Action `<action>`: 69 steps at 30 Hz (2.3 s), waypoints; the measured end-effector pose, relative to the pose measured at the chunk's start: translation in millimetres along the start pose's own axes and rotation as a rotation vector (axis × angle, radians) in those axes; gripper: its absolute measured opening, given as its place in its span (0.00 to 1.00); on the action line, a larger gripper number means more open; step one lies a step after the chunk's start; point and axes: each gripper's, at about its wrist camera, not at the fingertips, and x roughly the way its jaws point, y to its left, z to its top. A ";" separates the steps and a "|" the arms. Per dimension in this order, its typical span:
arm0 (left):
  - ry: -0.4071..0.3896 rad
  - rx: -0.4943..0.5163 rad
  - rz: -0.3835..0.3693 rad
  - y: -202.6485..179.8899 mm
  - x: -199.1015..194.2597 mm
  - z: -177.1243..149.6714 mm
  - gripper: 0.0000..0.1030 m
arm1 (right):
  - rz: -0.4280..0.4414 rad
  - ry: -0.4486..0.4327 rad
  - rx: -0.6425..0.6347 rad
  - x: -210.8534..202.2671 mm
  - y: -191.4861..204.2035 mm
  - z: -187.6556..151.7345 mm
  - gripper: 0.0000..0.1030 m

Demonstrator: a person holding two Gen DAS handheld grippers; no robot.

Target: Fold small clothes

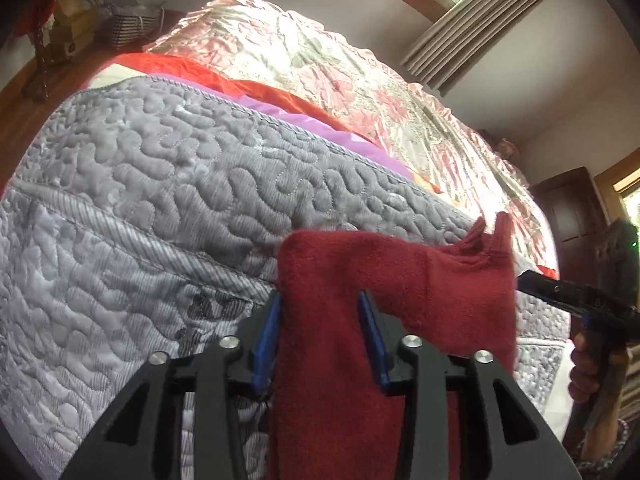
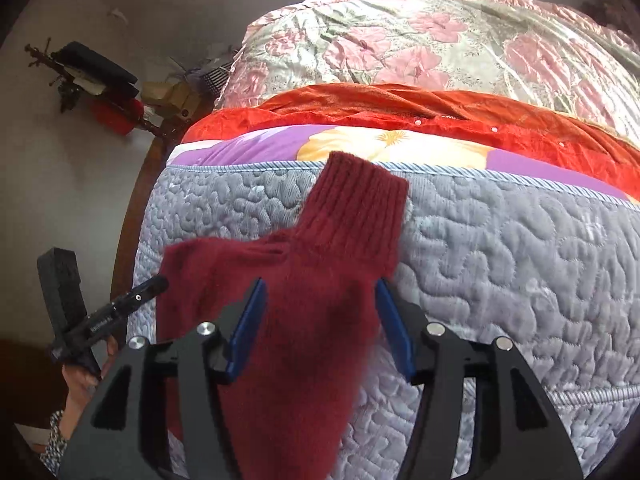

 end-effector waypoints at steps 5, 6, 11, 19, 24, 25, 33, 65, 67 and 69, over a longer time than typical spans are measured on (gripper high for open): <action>0.061 0.008 -0.080 16.0 -26.9 -24.8 0.63 | 0.030 0.039 0.002 -16.4 -13.4 -58.7 0.59; 0.080 0.008 -0.088 19.5 -27.4 -31.0 0.64 | 0.041 0.049 0.003 -15.9 -14.6 -70.3 0.60; 0.136 -0.010 -0.116 31.8 -17.2 -54.2 0.64 | 0.080 0.109 0.001 -1.8 -10.1 -115.6 0.64; 0.215 -0.045 -0.202 23.4 29.8 -55.5 0.67 | 0.122 0.133 0.014 22.5 2.5 -129.7 0.66; 0.256 -0.063 -0.256 22.4 51.0 -55.2 0.68 | 0.142 0.143 0.035 35.4 3.1 -125.9 0.67; 0.263 -0.043 -0.251 19.6 53.3 -54.6 0.68 | 0.146 0.144 0.036 38.4 4.1 -124.4 0.67; 0.314 0.015 -0.279 8.3 69.7 -52.8 0.64 | 0.188 0.170 0.075 69.3 8.1 -118.9 0.68; 0.265 0.215 -0.441 -194.3 11.5 -143.3 0.36 | 0.184 0.009 0.063 -125.4 -48.7 -226.8 0.39; 0.278 0.231 -0.402 -203.0 27.9 -159.7 0.36 | 0.174 0.028 0.092 -116.4 -64.7 -241.3 0.39; 0.293 0.241 -0.369 -209.9 45.9 -176.6 0.36 | 0.150 0.050 0.124 -103.0 -82.0 -253.3 0.40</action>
